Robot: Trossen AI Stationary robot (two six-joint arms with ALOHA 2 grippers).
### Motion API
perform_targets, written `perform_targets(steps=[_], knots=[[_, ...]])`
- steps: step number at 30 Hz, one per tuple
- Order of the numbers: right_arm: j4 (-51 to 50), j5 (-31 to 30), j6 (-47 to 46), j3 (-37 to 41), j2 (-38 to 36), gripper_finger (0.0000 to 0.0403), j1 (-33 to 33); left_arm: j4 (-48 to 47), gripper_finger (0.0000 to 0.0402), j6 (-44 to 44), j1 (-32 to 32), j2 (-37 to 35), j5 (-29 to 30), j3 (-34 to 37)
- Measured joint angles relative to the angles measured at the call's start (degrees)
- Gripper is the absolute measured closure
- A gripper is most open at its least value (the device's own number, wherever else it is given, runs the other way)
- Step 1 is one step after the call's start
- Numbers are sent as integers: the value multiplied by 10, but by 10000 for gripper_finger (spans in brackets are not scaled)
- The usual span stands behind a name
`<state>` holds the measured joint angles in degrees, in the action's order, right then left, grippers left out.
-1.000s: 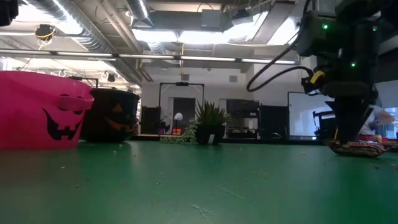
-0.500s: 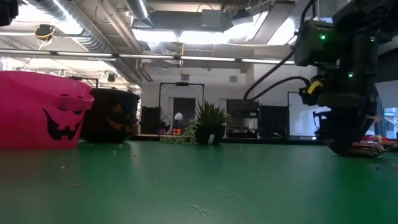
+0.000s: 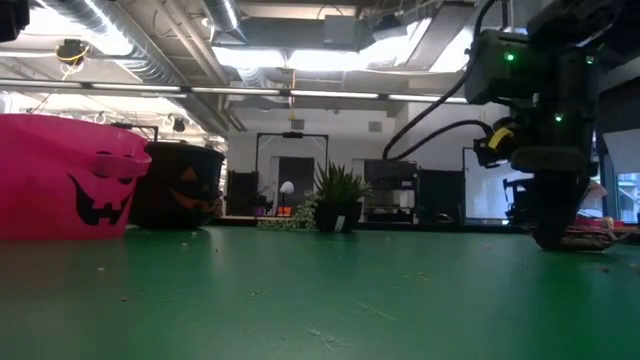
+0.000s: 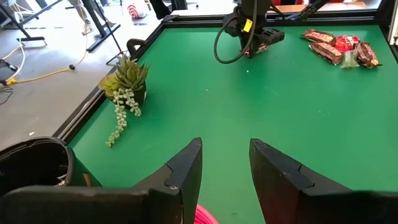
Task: Sort candy
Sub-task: Put the brown chocolate into the black bucket
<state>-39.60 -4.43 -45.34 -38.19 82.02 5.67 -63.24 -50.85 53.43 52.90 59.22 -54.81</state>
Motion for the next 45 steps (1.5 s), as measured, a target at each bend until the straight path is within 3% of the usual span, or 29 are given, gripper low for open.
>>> perform_targets(steps=[5, 12, 21, 26, 31, 37, 45], knots=[[6, -3, 19, -43, 0, 317, -1, 0, 278, 0, 0, 0, 1, 0], [61, -6, 54, -117, 0, 303, -1, 0, 278, 0, 0, 0, 3, 0], [355, -16, 191, -177, 0, 300, -1, 0, 278, 1, 0, 0, 36, 0], [536, -16, 260, -177, 0, 300, -1, 23, 278, 1, 0, 0, 85, 0], [624, -16, 294, -177, 0, 300, -1, 63, 276, 20, -5, 0, 96, 0], [636, -16, 294, -177, 0, 300, -1, 154, 226, 112, -36, 0, 58, 0], [671, -12, 294, -177, 16, 300, -1, 353, 160, 323, -139, 4, -83, 6]])
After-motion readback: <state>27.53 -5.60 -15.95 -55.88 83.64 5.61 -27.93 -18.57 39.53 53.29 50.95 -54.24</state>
